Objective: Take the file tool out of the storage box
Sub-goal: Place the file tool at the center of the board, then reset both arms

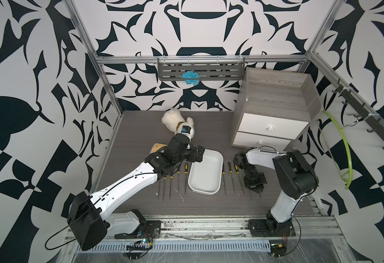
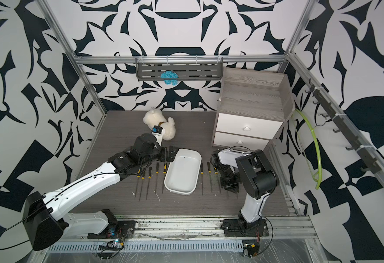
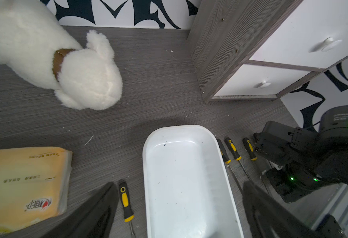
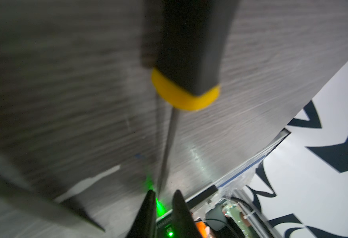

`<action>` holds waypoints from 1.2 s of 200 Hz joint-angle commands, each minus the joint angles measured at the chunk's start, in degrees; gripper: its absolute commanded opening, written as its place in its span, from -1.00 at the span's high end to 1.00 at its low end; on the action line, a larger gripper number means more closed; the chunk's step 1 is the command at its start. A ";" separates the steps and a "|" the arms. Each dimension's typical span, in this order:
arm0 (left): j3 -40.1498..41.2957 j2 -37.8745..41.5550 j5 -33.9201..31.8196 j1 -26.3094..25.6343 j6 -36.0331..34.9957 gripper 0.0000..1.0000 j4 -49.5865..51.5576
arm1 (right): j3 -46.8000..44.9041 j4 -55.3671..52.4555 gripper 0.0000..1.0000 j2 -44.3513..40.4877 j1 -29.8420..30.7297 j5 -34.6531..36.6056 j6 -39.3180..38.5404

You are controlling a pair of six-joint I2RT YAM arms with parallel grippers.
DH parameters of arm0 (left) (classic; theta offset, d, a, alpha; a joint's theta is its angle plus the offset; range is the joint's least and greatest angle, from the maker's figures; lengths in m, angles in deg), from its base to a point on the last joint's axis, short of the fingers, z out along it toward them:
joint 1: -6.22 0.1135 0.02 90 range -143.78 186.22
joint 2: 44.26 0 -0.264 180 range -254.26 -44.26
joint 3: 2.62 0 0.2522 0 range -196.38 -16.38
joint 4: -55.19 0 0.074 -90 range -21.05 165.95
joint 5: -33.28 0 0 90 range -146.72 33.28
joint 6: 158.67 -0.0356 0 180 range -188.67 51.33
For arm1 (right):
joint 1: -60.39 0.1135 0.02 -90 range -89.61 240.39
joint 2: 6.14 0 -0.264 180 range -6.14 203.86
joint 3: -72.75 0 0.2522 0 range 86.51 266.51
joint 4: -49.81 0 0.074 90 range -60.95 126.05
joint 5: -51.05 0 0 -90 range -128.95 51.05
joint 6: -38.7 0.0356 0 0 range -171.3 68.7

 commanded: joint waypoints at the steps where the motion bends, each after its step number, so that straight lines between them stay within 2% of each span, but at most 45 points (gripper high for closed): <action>1: -0.67 -0.34 -2.37 0.25 -1.80 -0.98 2.02 | 0.32 -1.27 0.47 -0.79 -0.19 0.22 0.36; 26: -0.74 -0.35 -3.80 0.34 -2.29 -0.98 2.39 | 0.93 -2.11 0.50 -3.07 0.20 1.88 0.99; 39: -0.51 -0.35 -5.09 0.34 -2.59 -0.98 2.43 | 3.17 -3.68 0.50 -8.88 3.63 1.67 3.10; 58: 0.09 -0.39 -9.12 0.34 -4.92 -0.98 2.24 | 10.92 -4.73 0.33 -19.65 13.21 5.14 7.70; 76: 3.37 1.13 -15.93 0.91 -11.96 -0.99 -1.22 | 16.05 0.67 0.14 -26.58 16.33 8.60 4.60; 97: 15.65 9.13 -24.16 4.52 -18.87 -0.98 -13.35 | 9.32 22.02 0.09 -35.70 16.26 8.51 -7.78; 106: 21.24 13.49 -24.31 7.68 -20.32 -0.98 -17.03 | 2.37 34.38 0.04 -40.07 16.24 10.00 -18.54; 112: 24.71 16.17 -22.79 10.20 -20.59 -0.98 -19.03 | -2.82 41.37 0.03 -43.05 16.24 11.59 -21.93; 127: 32.08 22.18 -17.35 16.98 -20.68 -0.98 -23.35 | -16.15 61.68 -0.40 -49.31 16.15 12.48 -30.82; 144: 38.69 25.90 -17.94 22.87 -19.43 -0.98 -27.58 | -29.92 83.76 -0.64 -53.67 15.70 17.92 -36.71; 150: 40.79 26.66 -19.71 24.22 -19.13 -0.98 -29.70 | -33.19 89.89 -0.66 -53.87 14.93 20.54 -37.44; 158: 43.81 26.87 -21.57 25.65 -19.02 -0.98 -33.46 | -35.73 94.24 -0.67 -53.17 13.20 20.60 -38.52; 180: 50.77 21.48 -18.60 30.98 -20.36 -0.99 -47.53 | -35.01 91.93 -0.70 -45.89 5.06 16.33 -37.12; 187: 50.33 18.81 -18.64 32.67 -19.83 -0.98 -50.15 | -35.28 94.23 -0.78 -42.89 3.11 15.69 -36.11; 200: 47.81 16.82 -14.29 34.15 -21.36 -0.98 -46.49 | -37.08 102.06 -0.83 -37.55 1.24 16.55 -37.21; 217: 48.54 13.32 -11.91 36.25 -22.34 -0.99 -53.10 | -38.95 112.72 -0.84 -31.30 -0.66 17.26 -37.77; 232: 48.88 9.60 -7.28 38.96 -22.21 -0.98 -59.17 | -39.72 117.41 -0.85 -27.03 -4.22 13.81 -35.44; 240: 48.58 6.77 -5.29 39.82 -22.30 -0.98 -62.81 | -39.17 119.42 -0.88 -25.05 -5.19 14.26 -35.38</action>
